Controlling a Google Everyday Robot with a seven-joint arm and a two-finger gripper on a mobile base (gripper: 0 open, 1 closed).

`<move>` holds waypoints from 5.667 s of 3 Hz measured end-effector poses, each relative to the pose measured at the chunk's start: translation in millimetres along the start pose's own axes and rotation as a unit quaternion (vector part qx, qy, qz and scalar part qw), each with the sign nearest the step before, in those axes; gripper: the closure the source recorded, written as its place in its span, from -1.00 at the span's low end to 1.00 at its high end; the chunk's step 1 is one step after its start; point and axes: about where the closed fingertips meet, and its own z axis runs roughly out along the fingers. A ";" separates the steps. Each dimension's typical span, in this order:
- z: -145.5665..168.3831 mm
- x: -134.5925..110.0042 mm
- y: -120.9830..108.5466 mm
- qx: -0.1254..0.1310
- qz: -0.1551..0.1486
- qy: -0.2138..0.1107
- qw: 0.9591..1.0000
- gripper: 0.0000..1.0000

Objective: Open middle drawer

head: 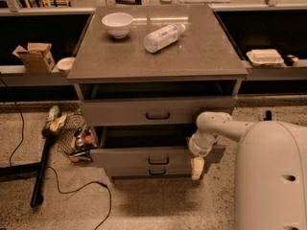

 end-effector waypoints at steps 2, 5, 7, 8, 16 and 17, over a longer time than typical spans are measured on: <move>-2.8 2.0 26.7 -0.049 0.022 0.010 0.999 -0.64; -13.5 0.2 44.6 -0.047 0.027 0.015 0.998 0.75; -18.9 5.6 67.7 -0.019 0.047 -0.005 0.999 1.00; -18.4 4.9 67.5 -0.019 0.047 -0.005 0.999 1.00; -14.8 11.1 96.1 -0.018 0.069 -0.029 0.997 -1.00; -56.5 3.7 84.2 -0.025 0.048 -0.029 0.998 -1.00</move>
Offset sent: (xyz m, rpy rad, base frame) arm -0.0685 -0.0027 0.0265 -0.0646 0.1634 -0.0202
